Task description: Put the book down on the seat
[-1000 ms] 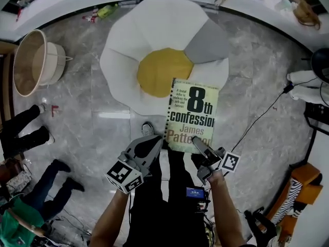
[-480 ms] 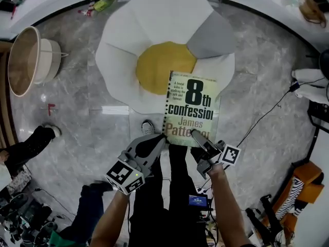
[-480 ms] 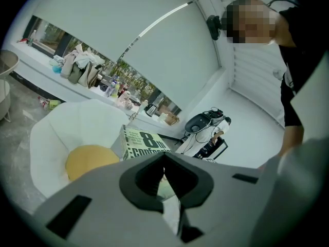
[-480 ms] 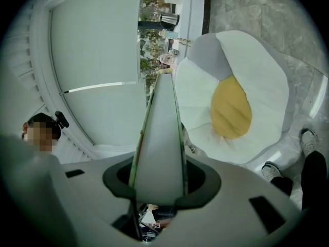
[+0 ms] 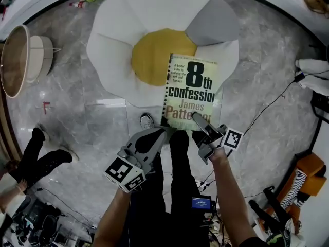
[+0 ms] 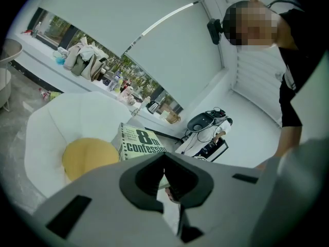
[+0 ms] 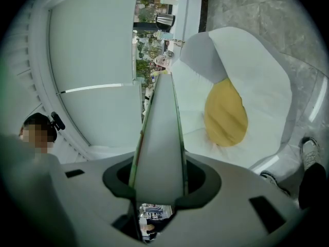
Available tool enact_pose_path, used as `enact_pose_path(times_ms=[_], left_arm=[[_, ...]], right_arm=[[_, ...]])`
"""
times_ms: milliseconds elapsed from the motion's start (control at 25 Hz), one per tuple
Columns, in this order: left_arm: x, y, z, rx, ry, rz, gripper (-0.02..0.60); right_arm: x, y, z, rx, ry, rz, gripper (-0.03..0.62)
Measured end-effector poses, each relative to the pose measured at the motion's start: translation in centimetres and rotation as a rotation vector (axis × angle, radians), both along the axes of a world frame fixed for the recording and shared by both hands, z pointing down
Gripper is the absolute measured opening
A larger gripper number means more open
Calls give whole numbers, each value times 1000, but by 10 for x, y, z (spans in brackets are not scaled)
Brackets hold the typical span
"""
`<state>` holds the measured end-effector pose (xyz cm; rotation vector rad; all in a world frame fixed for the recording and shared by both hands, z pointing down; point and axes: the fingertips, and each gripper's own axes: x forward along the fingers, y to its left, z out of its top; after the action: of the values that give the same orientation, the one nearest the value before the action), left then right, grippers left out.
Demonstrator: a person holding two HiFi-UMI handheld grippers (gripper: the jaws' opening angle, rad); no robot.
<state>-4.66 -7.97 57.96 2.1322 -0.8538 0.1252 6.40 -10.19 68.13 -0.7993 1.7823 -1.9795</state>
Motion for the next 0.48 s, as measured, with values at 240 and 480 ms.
enact_pose_path(times_ms=[240,480], left_arm=[[4,7,23,-22,-2,9,12],[7,7,52,-58,-4,30,12]], right_arm=[[5,-8,43,-14,24,14,176],[-3,-24,98,-54,31,34,176]])
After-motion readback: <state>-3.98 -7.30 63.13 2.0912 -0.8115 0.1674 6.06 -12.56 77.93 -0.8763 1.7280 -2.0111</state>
